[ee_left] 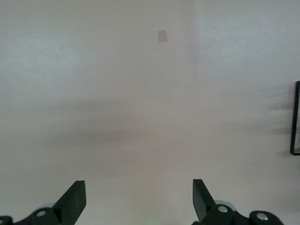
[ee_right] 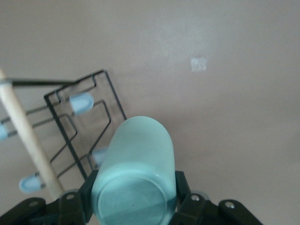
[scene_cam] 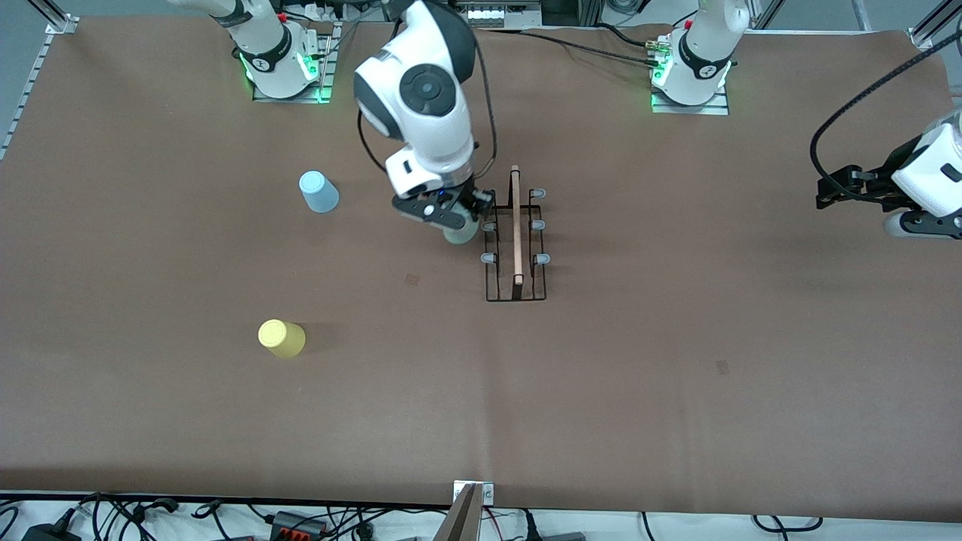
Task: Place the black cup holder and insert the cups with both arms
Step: 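Carry the teal cup with the right gripper over the rack peg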
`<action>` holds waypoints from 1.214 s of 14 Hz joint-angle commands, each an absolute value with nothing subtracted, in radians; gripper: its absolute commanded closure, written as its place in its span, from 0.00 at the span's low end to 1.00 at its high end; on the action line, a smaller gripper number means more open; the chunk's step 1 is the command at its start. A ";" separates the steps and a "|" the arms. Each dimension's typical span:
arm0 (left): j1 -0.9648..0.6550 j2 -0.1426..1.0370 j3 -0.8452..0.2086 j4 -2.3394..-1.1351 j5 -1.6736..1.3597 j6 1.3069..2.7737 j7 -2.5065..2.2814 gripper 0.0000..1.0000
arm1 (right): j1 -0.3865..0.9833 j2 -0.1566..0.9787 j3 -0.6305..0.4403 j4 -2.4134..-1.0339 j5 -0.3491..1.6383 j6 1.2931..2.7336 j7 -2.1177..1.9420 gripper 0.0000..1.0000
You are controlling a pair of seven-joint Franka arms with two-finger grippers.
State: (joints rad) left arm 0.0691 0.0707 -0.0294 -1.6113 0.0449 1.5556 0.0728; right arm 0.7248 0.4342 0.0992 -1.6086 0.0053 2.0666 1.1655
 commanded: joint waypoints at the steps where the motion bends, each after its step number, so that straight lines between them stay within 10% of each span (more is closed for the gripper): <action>1: 0.067 0.037 -0.009 -1.618 0.029 1.523 0.115 0.00 | 0.727 0.380 0.149 -1.670 0.014 2.068 1.233 0.94; 17: 0.061 -0.011 -0.005 -1.614 0.028 1.463 0.225 0.00 | 0.732 0.449 0.206 -1.772 -0.006 2.252 1.247 0.81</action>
